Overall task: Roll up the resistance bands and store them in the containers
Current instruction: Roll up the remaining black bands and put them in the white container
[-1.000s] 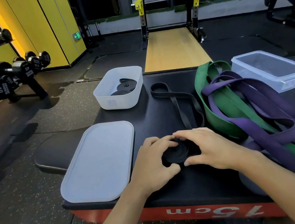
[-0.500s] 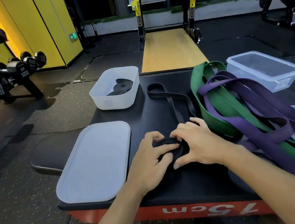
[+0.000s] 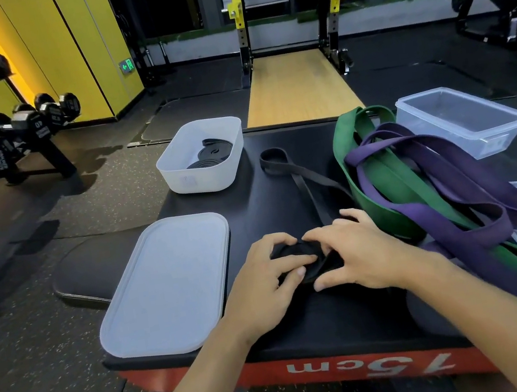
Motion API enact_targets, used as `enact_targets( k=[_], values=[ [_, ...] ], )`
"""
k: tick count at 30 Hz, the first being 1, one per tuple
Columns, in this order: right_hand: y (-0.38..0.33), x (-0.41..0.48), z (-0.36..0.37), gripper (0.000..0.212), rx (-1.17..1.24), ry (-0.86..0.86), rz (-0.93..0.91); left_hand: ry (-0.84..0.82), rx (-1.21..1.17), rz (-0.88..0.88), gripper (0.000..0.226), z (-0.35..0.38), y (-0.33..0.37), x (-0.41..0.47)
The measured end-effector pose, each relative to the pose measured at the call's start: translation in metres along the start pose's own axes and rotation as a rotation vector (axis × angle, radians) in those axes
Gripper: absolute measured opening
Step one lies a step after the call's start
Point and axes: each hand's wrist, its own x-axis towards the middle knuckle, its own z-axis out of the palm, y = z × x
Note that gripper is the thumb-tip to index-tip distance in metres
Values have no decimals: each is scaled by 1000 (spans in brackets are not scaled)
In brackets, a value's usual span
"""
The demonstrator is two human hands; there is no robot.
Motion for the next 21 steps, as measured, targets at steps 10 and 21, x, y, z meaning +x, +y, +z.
enact_targets(
  k=[10, 21],
  values=[
    [14, -8, -2, 18, -106, 10, -96, -42, 68, 21, 42, -1, 2, 0],
    [14, -16, 0, 45, -35, 167, -86, -4, 136, 44, 34, 4, 6, 2]
  ],
)
